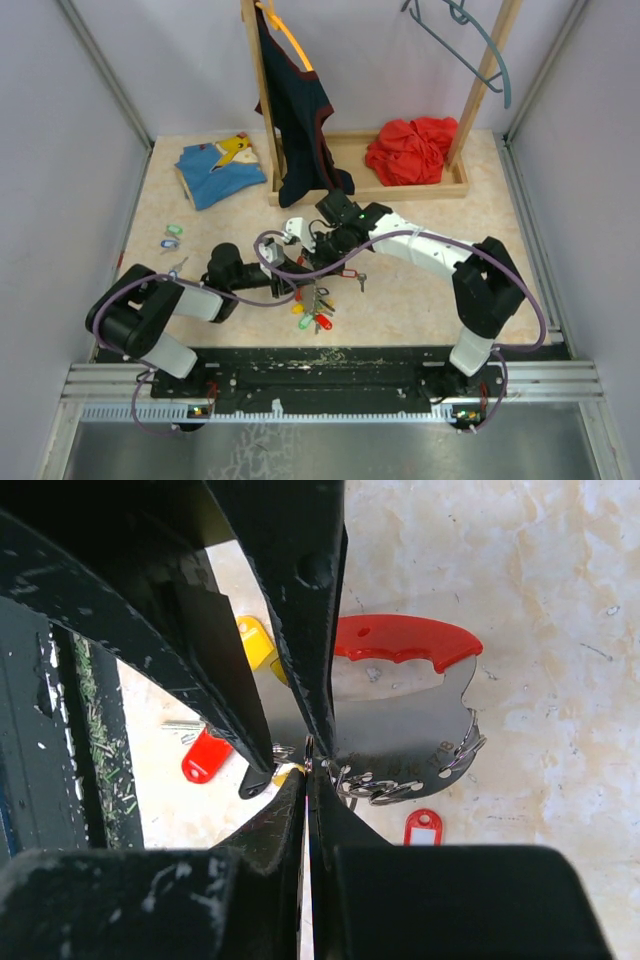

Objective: Put the keys on the keyring

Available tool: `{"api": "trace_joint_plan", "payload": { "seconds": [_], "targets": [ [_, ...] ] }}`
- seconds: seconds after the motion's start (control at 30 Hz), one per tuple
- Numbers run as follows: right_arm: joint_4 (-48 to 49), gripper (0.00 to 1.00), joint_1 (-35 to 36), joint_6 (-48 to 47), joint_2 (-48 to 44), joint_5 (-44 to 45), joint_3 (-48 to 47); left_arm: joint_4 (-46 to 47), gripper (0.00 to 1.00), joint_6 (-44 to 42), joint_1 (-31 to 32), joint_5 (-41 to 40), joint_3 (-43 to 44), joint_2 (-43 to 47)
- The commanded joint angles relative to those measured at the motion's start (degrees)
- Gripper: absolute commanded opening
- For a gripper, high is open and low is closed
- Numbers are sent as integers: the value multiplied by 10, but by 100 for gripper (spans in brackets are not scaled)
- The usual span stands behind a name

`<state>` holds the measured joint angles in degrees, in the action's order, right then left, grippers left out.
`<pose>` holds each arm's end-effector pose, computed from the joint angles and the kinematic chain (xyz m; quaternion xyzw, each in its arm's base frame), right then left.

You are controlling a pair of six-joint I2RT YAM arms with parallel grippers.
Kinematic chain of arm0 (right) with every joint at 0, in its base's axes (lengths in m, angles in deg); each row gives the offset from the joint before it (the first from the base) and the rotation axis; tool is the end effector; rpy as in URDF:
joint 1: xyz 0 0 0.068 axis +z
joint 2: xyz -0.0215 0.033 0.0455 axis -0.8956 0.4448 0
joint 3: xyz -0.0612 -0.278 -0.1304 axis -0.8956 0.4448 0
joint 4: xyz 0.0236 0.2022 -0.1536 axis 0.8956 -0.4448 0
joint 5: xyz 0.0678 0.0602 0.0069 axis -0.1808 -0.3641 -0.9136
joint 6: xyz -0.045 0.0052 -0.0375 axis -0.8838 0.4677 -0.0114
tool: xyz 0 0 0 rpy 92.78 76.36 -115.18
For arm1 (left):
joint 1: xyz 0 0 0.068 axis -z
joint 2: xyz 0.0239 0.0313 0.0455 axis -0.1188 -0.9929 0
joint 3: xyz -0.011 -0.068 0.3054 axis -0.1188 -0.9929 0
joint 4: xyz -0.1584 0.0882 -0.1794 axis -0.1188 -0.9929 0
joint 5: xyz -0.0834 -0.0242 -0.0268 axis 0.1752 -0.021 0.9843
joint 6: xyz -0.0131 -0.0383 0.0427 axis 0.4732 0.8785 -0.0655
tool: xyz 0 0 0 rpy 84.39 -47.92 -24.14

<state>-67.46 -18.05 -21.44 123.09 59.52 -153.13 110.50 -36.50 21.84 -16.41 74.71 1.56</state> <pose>0.2358 0.2696 0.2813 -0.6344 0.6943 0.2684 0.2085 0.1975 -0.1463 0.2072 0.4716 0.5440 -0.4422 0.5349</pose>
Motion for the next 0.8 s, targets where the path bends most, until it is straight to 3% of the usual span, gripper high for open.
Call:
{"api": "trace_joint_plan", "payload": {
  "seconds": [0.0,0.17,0.43,0.6,0.77],
  "targets": [
    [17,0,9,-9,-9,-26,-24,-20,32,-15,5,13,16,-11],
    [24,0,10,-10,-14,-32,-18,-47,29,-25,7,6,25,-10],
    [50,0,9,-9,-26,-47,7,-48,0,-23,7,4,22,-7],
    [143,15,-31,28,-95,-112,84,-3,0,6,4,-15,5,-7],
    [328,21,-67,98,-172,-173,212,70,0,56,-10,-20,-12,-18]
  ]
}}
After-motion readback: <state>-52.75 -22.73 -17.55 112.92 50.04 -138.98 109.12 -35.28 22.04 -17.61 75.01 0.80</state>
